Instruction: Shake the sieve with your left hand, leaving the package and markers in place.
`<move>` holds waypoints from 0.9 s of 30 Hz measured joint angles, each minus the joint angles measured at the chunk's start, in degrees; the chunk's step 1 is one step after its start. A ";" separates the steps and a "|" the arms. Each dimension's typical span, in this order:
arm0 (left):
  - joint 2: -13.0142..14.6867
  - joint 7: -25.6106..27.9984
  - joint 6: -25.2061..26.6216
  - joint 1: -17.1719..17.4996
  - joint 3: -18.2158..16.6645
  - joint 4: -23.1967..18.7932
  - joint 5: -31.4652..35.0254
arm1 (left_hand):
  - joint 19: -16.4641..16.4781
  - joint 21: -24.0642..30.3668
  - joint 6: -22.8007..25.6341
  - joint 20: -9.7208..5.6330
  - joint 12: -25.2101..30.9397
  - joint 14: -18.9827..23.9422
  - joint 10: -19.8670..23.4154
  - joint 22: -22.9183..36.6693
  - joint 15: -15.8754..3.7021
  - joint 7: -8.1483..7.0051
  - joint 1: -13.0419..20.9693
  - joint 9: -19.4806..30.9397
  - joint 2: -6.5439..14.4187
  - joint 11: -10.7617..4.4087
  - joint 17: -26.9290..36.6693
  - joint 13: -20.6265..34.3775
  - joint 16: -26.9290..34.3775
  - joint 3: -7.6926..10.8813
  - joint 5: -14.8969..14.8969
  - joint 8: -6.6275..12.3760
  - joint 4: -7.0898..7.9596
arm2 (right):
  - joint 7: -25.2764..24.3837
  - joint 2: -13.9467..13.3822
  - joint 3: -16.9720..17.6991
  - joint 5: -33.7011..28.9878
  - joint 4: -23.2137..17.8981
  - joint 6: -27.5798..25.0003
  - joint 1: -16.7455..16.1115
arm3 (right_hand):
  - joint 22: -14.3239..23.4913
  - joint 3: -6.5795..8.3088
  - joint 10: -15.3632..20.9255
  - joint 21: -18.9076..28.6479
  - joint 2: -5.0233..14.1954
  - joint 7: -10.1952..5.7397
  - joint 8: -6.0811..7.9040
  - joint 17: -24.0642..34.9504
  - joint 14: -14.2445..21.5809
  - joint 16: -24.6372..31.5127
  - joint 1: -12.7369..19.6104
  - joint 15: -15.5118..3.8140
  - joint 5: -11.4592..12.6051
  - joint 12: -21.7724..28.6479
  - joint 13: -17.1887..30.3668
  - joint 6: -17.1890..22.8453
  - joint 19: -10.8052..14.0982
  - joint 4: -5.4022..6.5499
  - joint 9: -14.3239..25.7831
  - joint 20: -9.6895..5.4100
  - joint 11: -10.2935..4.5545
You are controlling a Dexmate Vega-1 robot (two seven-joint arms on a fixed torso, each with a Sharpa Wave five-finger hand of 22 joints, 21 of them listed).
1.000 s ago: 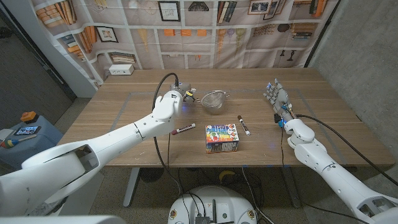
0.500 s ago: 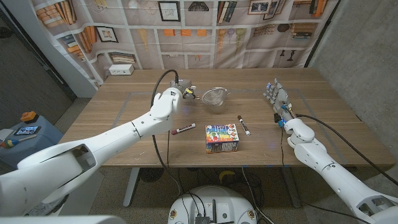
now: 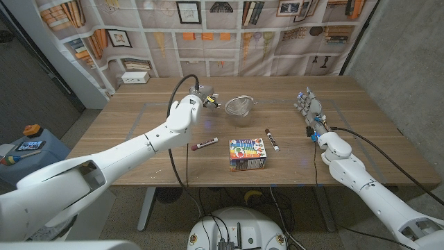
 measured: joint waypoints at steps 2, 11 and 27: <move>0.00 -0.17 -0.11 0.00 0.00 0.00 0.50 | 0.00 0.00 0.00 0.00 -0.01 0.00 0.00 0.00 0.00 0.00 0.00 0.00 0.00 0.00 0.00 0.00 0.00 0.00 -0.09 0.00 0.00 | 0.00 -0.04 0.03 0.00 -0.07 0.00 -0.04 | 0.00 0.00 0.00 0.00 0.00 0.00 0.00 0.00 0.00 0.00 0.00 0.00 0.00 0.00 0.00 0.00 0.00 0.00 0.00 0.00 0.00; -0.26 -1.16 0.26 0.34 -0.34 -0.29 2.73 | 0.31 0.00 0.09 -0.31 -0.19 0.00 0.41 0.00 0.00 -0.09 0.00 0.01 0.00 0.02 0.00 0.02 0.00 -0.09 -0.14 -0.07 -0.07 | -0.06 -0.13 0.14 -0.04 -0.18 0.00 -0.23 | 0.00 0.24 0.00 0.00 0.01 0.00 0.00 0.01 0.00 0.00 -0.01 0.00 0.00 0.00 0.00 0.00 0.00 -0.24 0.00 0.00 0.00; -1.26 -2.13 1.41 1.58 -1.39 -0.51 4.75 | 0.31 0.00 0.10 -0.31 0.01 0.21 0.61 0.00 -0.22 -0.09 0.00 0.02 0.00 0.22 0.00 0.04 -0.28 -0.43 -0.20 -0.33 -0.02 | 0.10 -0.38 0.37 0.15 -0.35 0.14 -0.58 | 0.00 0.23 0.00 0.00 0.54 0.00 0.00 0.01 0.00 0.00 -0.53 0.00 0.00 0.00 0.00 0.00 0.00 -0.24 0.00 0.00 0.00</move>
